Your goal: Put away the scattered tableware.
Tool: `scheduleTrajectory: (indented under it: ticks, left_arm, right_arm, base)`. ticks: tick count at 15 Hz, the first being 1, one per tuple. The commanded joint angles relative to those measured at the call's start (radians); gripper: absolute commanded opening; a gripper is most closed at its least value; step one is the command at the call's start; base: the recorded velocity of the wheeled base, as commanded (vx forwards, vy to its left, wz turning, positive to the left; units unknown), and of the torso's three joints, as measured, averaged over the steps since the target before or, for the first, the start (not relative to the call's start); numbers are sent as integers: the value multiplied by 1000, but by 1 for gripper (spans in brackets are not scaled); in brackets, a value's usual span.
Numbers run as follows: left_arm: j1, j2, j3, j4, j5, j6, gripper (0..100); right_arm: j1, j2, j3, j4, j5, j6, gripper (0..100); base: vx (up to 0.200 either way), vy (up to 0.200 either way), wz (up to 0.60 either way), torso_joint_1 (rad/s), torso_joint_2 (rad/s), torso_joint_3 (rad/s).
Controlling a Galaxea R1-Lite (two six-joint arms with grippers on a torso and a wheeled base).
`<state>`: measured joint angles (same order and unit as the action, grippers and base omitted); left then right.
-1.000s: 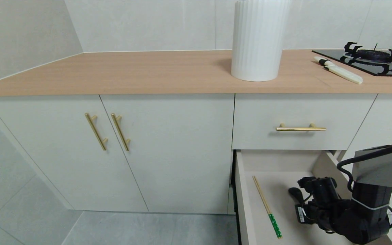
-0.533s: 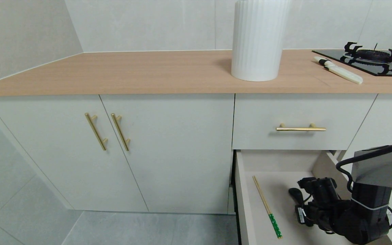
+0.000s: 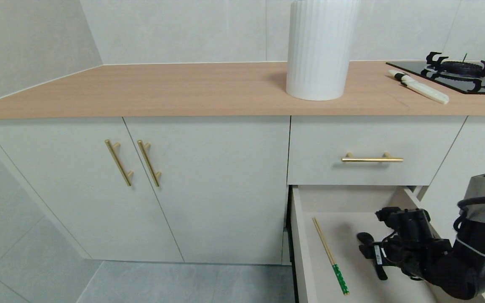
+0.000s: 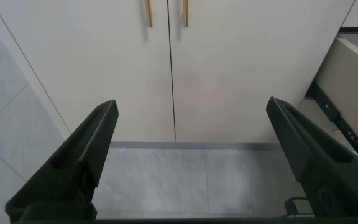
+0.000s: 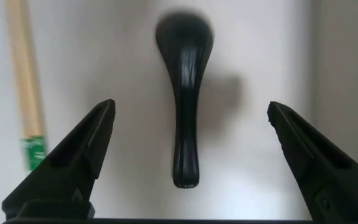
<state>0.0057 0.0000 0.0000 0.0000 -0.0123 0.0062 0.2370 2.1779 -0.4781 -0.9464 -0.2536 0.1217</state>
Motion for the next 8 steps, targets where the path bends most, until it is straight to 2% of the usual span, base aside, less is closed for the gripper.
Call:
scheduleTrajectory:
  ticks: [1, 3, 4, 5, 6, 7, 8]
  left_arm:
    - [0, 0, 0, 0, 0, 0, 100]
    - [0, 0, 0, 0, 0, 0, 100]
    - [0, 0, 0, 0, 0, 0, 100]
    - [0, 0, 0, 0, 0, 0, 100]
    - [0, 0, 0, 0, 0, 0, 100]
    - [0, 0, 0, 0, -1, 9, 100]
    - [0, 0, 0, 0, 0, 3, 100]
  right_arm:
    - [-4, -205, 9, 90, 1, -1, 100]
    - [-5, -398, -17, 273, 5, -2, 100]
    - [-5, -498, -54, 409, 8, -2, 100]
    - [-5, -532, -66, 459, 10, -2, 100]
    - [-5, -665, -116, 655, 59, -4, 100]
    - [-4, -731, -149, 753, 106, -4, 100]
    - [-4, -771, -178, 837, 126, -4, 100]
  base:
    - [0, 0, 0, 0, 0, 0]
    - [0, 0, 0, 0, 0, 0]
    - [0, 0, 0, 0, 0, 0]
    - [0, 0, 0, 0, 0, 0]
    - [0, 0, 0, 0, 0, 0]
    - [0, 0, 0, 0, 0, 0]
    - [0, 0, 0, 0, 0, 0]
